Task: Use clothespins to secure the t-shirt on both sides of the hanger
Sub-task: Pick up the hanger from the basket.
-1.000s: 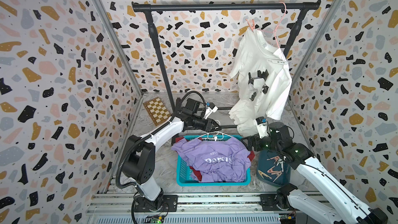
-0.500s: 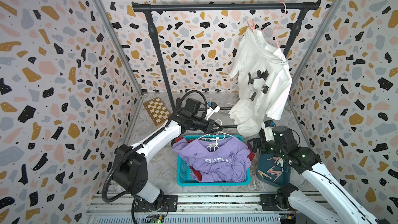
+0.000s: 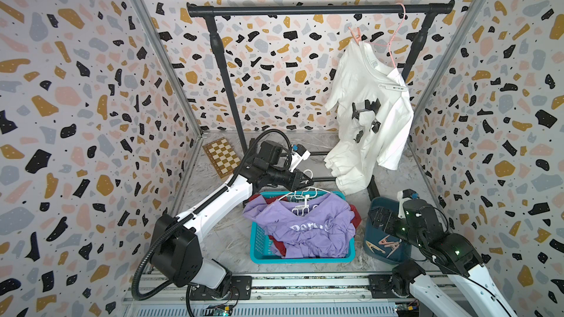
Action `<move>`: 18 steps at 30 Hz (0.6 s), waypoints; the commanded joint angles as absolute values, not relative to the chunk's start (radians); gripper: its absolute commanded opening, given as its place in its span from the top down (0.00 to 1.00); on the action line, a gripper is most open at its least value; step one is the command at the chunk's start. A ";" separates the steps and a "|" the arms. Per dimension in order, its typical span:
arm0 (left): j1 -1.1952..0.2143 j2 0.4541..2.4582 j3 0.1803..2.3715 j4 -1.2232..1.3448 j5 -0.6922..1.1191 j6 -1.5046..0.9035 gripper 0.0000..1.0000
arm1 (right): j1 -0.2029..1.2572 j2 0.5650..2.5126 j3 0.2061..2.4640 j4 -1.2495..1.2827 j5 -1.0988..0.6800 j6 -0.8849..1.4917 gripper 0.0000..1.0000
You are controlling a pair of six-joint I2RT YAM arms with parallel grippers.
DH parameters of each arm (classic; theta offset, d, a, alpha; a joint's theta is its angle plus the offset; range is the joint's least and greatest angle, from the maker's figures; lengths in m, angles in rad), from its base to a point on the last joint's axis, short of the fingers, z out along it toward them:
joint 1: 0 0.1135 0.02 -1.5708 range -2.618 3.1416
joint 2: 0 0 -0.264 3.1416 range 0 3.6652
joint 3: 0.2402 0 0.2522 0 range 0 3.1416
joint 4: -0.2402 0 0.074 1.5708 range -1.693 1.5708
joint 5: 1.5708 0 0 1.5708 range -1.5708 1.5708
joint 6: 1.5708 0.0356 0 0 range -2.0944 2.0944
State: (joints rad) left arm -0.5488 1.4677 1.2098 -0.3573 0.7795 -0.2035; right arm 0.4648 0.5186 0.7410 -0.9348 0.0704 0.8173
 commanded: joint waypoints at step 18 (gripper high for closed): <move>-0.572 1.414 1.169 -0.289 0.746 -0.252 1.00 | 0.103 0.603 0.450 -0.643 -0.095 0.891 0.24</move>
